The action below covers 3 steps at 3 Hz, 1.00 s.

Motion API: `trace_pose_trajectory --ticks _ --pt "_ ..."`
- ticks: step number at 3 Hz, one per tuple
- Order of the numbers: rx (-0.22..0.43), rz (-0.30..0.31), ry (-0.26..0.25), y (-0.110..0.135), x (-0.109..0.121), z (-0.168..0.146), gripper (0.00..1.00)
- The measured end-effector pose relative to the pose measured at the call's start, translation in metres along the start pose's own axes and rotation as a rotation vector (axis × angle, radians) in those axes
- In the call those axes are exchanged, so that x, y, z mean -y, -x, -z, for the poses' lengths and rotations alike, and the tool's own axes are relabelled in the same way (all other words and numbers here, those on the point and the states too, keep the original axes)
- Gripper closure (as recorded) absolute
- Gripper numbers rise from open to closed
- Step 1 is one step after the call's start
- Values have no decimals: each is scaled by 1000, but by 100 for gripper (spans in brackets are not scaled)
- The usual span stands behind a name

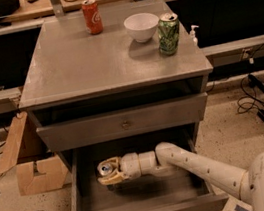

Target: Place redbull can into middle drawer

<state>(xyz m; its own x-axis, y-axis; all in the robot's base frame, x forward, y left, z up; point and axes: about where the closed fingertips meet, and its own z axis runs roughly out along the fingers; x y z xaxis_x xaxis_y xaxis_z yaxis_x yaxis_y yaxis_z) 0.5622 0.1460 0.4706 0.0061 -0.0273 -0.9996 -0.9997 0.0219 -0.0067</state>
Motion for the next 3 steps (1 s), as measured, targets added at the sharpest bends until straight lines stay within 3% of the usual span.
trace_pose_trajectory --ticks 1,2,3 --pt "-31 -18 -37 -15 -6 9 100" --pt "-33 -20 -38 -16 -7 8 85" --pt "-31 -20 -34 -16 -8 6 62"
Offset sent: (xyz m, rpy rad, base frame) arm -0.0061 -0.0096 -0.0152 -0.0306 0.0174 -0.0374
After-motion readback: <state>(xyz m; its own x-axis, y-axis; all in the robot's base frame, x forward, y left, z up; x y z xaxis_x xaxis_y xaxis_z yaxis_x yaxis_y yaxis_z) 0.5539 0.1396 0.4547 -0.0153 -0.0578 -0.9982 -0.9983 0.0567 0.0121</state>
